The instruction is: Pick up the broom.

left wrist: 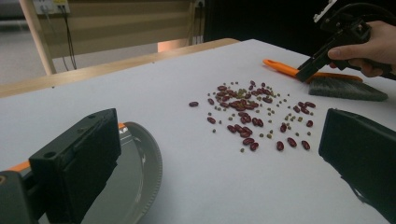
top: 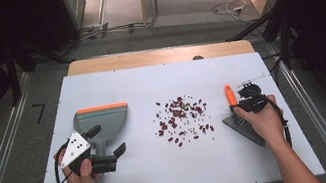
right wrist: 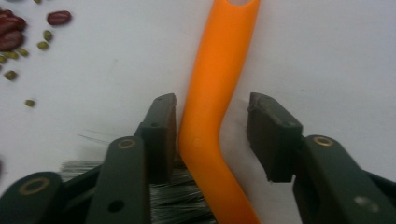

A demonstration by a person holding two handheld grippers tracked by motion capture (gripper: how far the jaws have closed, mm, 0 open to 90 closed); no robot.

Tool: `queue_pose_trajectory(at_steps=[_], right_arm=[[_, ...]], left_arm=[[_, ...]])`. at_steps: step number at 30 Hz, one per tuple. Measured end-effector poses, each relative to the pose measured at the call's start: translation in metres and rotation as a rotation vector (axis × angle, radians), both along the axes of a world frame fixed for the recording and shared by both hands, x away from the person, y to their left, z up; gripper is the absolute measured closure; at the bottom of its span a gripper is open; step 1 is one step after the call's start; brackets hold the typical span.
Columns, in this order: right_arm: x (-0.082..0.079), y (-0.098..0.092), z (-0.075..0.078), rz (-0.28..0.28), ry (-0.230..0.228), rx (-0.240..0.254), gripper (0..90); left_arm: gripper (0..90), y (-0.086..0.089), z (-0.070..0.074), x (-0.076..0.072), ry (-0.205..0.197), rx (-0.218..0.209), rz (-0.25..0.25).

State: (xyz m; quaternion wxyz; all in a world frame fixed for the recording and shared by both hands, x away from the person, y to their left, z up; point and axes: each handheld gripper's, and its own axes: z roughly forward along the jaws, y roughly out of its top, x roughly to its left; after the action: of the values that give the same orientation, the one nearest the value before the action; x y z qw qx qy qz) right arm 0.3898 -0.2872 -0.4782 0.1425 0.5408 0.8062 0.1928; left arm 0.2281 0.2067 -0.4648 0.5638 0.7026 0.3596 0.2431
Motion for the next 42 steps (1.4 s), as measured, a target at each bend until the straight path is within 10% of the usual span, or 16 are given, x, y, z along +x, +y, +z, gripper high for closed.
queue_pose_trajectory(at_steps=[15, 23, 31, 42], right_arm=[[-0.006, -0.011, -0.002, -0.009, -0.053, 0.085, 68.4], [-0.031, -0.045, 0.015, -0.032, -0.277, 0.418, 69.0], [-0.053, -0.058, 0.031, -0.016, -0.516, 0.547, 69.4], [-0.071, -0.041, 0.058, 0.056, -0.649, 0.616, 69.5]], left_arm=[[0.0, -0.005, 0.001, 0.001, 0.004, -0.002, -0.011], [0.0, -0.009, 0.004, 0.001, -0.004, -0.010, -0.015], [0.0, -0.018, 0.013, -0.002, -0.027, -0.004, -0.019], [0.0, -0.044, 0.020, 0.000, -0.040, 0.004, -0.073]])
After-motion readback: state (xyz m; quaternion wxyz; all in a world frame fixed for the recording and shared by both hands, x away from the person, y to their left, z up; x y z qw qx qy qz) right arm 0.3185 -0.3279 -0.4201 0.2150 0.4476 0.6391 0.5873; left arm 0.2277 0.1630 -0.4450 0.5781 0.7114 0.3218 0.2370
